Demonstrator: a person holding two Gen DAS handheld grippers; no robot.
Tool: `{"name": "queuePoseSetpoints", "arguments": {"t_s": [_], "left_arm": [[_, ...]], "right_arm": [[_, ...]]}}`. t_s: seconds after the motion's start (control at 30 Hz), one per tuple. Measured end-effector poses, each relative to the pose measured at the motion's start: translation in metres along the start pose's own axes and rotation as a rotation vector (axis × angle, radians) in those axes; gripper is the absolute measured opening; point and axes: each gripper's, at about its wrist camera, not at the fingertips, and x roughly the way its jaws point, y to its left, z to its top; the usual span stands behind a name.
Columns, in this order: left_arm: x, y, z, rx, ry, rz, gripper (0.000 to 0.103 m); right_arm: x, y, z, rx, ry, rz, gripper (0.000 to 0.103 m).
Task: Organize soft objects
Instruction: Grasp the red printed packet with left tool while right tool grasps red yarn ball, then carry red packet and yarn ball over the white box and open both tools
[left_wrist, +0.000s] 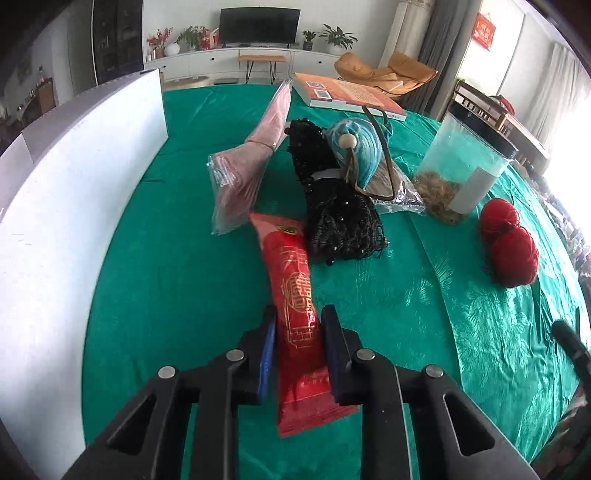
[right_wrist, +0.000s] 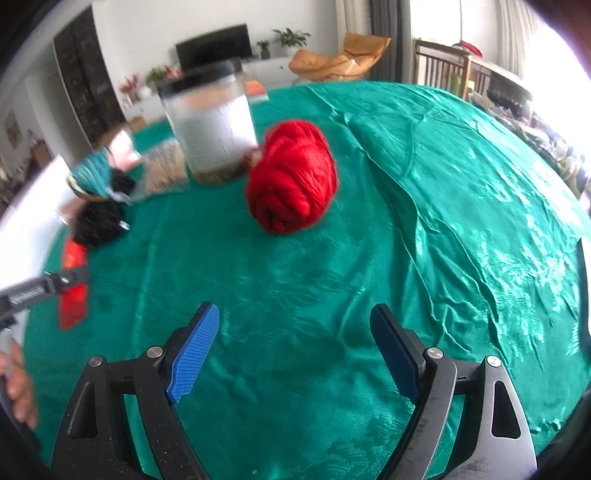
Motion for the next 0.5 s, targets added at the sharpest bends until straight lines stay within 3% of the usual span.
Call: {"name": "queuePoseSetpoints", "arguments": {"t_s": [0.07, 0.1, 0.23, 0.33, 0.37, 0.4, 0.5], "left_arm": [[-0.010, 0.010, -0.006, 0.008, -0.013, -0.003, 0.022], [-0.012, 0.015, -0.008, 0.003, -0.010, -0.007, 0.022], [-0.024, 0.026, -0.013, -0.024, -0.011, -0.047, 0.022], [-0.041, 0.031, -0.012, -0.024, -0.028, -0.076, 0.022], [-0.049, 0.032, -0.010, -0.026, -0.040, -0.090, 0.022], [-0.058, 0.034, -0.008, -0.030, -0.054, -0.104, 0.022], [-0.089, 0.039, 0.002, -0.048, -0.115, -0.149, 0.022]], "right_arm": [[-0.018, -0.008, 0.017, 0.045, -0.089, 0.020, 0.086], [-0.016, -0.013, 0.030, 0.066, -0.086, 0.021, 0.087], [0.044, -0.014, 0.086, 0.053, 0.153, -0.006, 0.086], [0.090, -0.006, 0.099, -0.025, 0.278, -0.064, 0.083], [0.103, -0.008, 0.098, -0.030, 0.322, -0.066, 0.054], [0.106, -0.012, 0.098, -0.001, 0.333, -0.037, 0.041], [0.077, -0.010, 0.110, 0.008, 0.240, -0.083, 0.040]]}}
